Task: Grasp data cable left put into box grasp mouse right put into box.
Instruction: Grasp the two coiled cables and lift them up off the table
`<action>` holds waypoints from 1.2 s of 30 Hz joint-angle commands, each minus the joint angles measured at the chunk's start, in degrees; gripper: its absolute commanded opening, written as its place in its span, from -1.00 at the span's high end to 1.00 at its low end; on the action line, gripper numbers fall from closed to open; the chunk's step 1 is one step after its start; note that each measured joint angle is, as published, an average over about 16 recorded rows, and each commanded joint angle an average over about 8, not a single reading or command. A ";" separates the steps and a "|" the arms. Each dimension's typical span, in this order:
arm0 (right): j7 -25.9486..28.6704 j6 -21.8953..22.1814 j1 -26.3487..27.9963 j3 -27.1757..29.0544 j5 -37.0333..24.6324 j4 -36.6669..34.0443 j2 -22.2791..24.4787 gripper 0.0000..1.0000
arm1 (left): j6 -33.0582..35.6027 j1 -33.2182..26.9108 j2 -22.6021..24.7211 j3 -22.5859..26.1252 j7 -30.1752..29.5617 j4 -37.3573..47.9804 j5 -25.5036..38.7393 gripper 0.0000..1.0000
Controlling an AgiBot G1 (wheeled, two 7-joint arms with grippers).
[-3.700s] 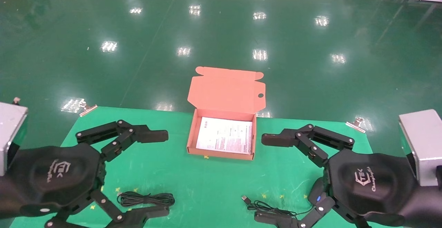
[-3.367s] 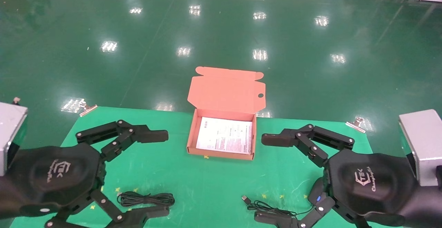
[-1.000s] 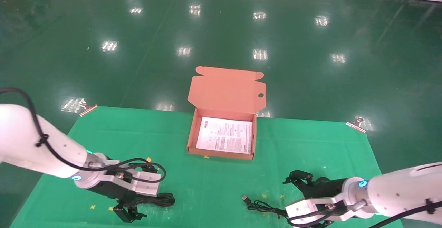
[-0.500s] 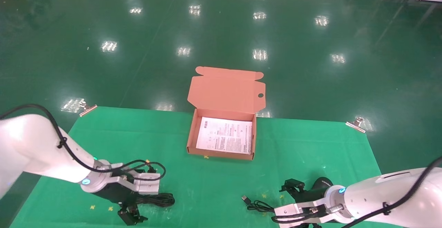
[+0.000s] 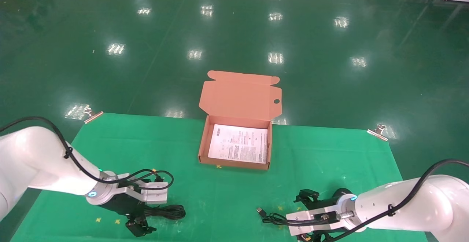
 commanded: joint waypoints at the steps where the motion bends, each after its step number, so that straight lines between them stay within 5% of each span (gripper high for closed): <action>1: -0.01 0.28 0.00 0.06 0.07 -0.69 -0.31 1.00 | -0.43 0.01 0.21 -0.06 0.25 0.70 -0.06 1.00; 36: -0.03 -0.45 0.05 -0.06 0.00 1.10 0.49 1.00 | 0.61 -0.03 -0.37 0.07 -0.39 -1.26 0.05 1.00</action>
